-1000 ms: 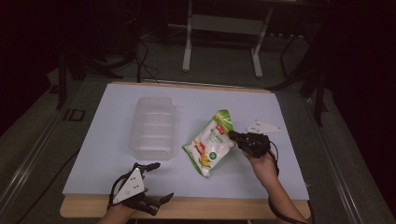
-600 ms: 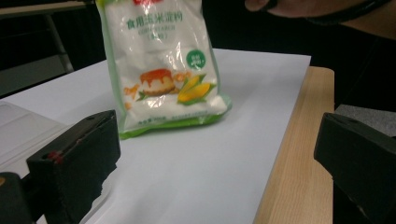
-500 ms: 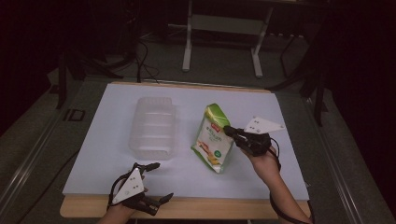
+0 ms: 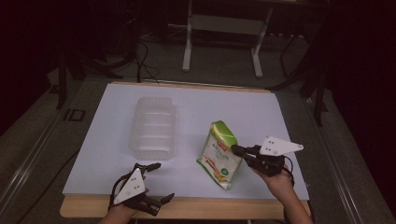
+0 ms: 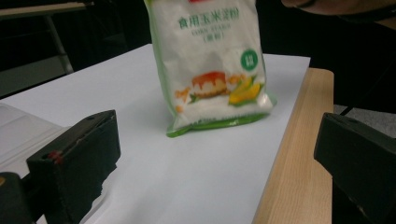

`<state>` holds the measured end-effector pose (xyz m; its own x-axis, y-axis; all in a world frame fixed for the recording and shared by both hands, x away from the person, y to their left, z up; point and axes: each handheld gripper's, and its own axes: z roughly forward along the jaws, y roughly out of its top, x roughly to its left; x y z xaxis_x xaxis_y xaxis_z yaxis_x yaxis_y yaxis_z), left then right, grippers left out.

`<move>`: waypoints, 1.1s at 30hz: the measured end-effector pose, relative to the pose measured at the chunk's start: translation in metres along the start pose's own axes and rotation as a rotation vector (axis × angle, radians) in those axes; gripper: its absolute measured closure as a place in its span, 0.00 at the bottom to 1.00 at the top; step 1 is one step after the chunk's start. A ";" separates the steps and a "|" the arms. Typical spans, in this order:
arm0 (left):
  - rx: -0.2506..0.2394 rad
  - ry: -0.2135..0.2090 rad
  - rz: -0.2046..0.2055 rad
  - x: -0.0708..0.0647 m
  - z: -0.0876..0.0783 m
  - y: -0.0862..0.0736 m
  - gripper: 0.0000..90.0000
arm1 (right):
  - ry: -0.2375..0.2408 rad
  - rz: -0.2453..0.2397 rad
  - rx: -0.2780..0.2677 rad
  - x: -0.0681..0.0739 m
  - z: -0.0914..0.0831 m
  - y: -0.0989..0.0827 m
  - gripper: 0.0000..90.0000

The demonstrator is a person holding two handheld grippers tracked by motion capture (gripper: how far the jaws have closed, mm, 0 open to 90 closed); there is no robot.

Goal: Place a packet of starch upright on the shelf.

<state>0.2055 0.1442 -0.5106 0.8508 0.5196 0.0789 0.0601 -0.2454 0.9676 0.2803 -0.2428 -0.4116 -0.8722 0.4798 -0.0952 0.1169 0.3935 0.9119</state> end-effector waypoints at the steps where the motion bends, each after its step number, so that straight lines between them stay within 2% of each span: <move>1: 0.001 -0.003 0.000 0.000 0.001 0.000 0.01 | 0.005 0.022 -0.009 0.002 -0.001 -0.004 0.98; 2: 0.001 -0.003 0.000 0.000 0.001 0.000 0.01 | 0.005 0.022 -0.009 0.002 -0.001 -0.004 0.98; 3: 0.002 -0.005 -0.002 -0.001 0.002 0.000 0.01 | 0.035 0.072 -0.033 0.005 -0.004 -0.009 0.98; 4: 0.002 -0.005 -0.002 -0.001 0.002 0.000 0.01 | 0.035 0.072 -0.033 0.005 -0.004 -0.009 0.98; 7: 0.003 -0.013 -0.006 -0.003 0.003 0.001 0.01 | 0.066 0.149 -0.044 0.010 -0.006 -0.015 0.98; 10: -0.010 -0.030 -0.048 -0.002 0.005 0.002 0.01 | 0.086 0.208 -0.050 0.010 -0.007 -0.019 0.98; 11: -0.010 -0.030 -0.048 -0.002 0.005 0.002 0.01 | 0.099 0.224 -0.051 0.010 -0.007 -0.020 0.98; 13: -0.003 -0.023 -0.047 -0.001 0.007 0.004 0.01 | 0.088 0.207 -0.037 0.014 -0.007 -0.020 0.98; 14: 0.032 0.014 -0.025 0.001 0.013 0.010 0.01 | 0.084 0.193 -0.029 0.016 -0.007 -0.020 0.98; 17: 0.057 0.004 -0.023 0.004 0.018 0.017 0.01 | 0.070 0.175 -0.014 0.019 -0.008 -0.018 0.98; 19: 0.053 -0.023 -0.052 0.006 0.028 0.027 0.04 | 0.058 0.160 -0.002 0.022 -0.009 -0.017 0.98; 22: 0.053 -0.083 -0.084 0.009 0.043 0.039 0.04 | 0.056 0.154 0.003 0.025 -0.009 -0.017 0.98; 24: 0.059 -0.130 -0.120 0.012 0.054 0.046 0.03 | 0.054 0.143 0.010 0.026 -0.009 -0.016 0.98; 26: 0.091 -0.160 -0.152 0.017 0.065 0.054 0.03 | 0.057 0.134 0.015 0.027 -0.009 -0.015 0.98; 27: 0.127 -0.179 -0.161 0.020 0.072 0.057 0.02 | 0.057 0.133 0.016 0.027 -0.009 -0.015 0.98; 28: 0.140 -0.173 -0.151 0.021 0.077 0.060 0.02 | 0.058 0.131 0.018 0.027 -0.008 -0.014 0.98; 29: 0.142 -0.184 -0.134 0.023 0.082 0.063 0.02 | 0.058 0.130 0.020 0.028 -0.008 -0.014 0.98; 32: 0.136 -0.173 -0.103 0.023 0.096 0.071 0.02 | 0.056 0.120 0.025 0.028 -0.008 -0.013 0.98; 33: 0.132 -0.144 -0.079 0.023 0.100 0.074 0.02 | 0.057 0.120 0.027 0.028 -0.008 -0.013 0.98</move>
<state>0.2816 0.0558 -0.4612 0.9060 0.4213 -0.0403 0.1895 -0.3186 0.9288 0.2507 -0.2405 -0.4227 -0.8768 0.4795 0.0370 0.2336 0.3572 0.9044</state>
